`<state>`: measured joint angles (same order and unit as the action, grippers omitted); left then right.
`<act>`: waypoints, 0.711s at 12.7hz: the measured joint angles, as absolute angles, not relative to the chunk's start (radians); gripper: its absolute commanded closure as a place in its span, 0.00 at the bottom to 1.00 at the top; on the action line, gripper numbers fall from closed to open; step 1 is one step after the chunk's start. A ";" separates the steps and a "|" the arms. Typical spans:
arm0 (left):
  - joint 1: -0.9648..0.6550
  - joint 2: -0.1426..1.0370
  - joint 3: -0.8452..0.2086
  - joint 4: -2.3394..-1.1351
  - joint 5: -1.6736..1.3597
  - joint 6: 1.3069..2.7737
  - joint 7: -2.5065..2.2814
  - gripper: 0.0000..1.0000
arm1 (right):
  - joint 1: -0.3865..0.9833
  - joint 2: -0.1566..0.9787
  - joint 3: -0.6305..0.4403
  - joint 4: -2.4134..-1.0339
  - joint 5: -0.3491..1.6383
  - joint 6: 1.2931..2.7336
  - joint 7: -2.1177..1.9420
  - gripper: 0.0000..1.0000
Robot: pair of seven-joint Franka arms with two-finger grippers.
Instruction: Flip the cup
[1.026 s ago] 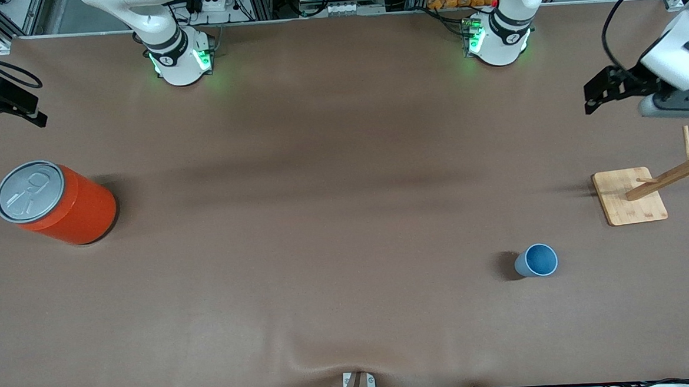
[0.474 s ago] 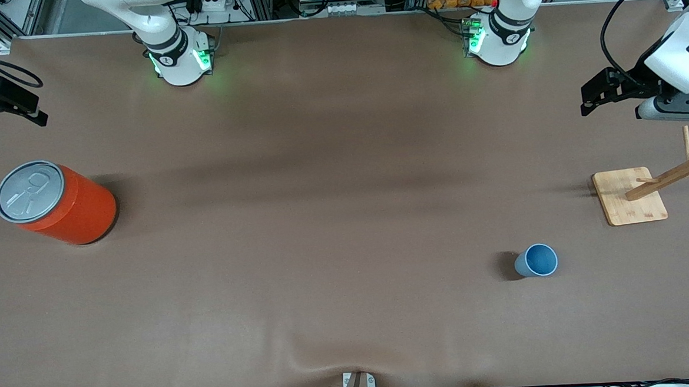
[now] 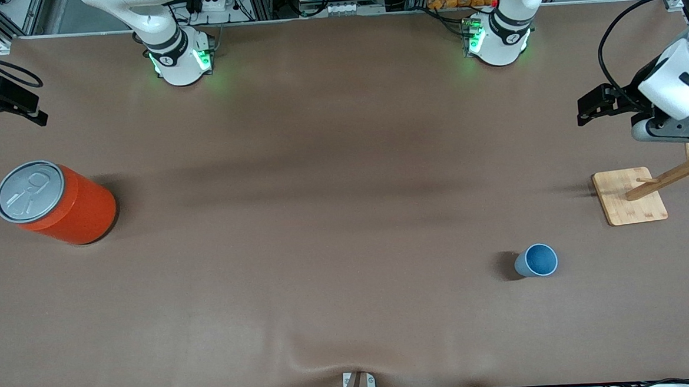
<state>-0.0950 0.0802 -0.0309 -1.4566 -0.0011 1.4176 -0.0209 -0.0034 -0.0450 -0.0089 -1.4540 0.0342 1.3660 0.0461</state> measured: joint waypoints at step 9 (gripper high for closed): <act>-0.097 0.074 -0.041 -1.405 0.028 1.395 -0.090 0.00 | -0.004 -0.045 -0.010 -1.454 0.034 1.360 0.046 0.00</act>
<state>-0.0970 0.0737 -0.0409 -1.4053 0.0281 1.3952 -0.0903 -0.0042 -0.0450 -0.0102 -1.4541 0.0342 1.3604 0.0461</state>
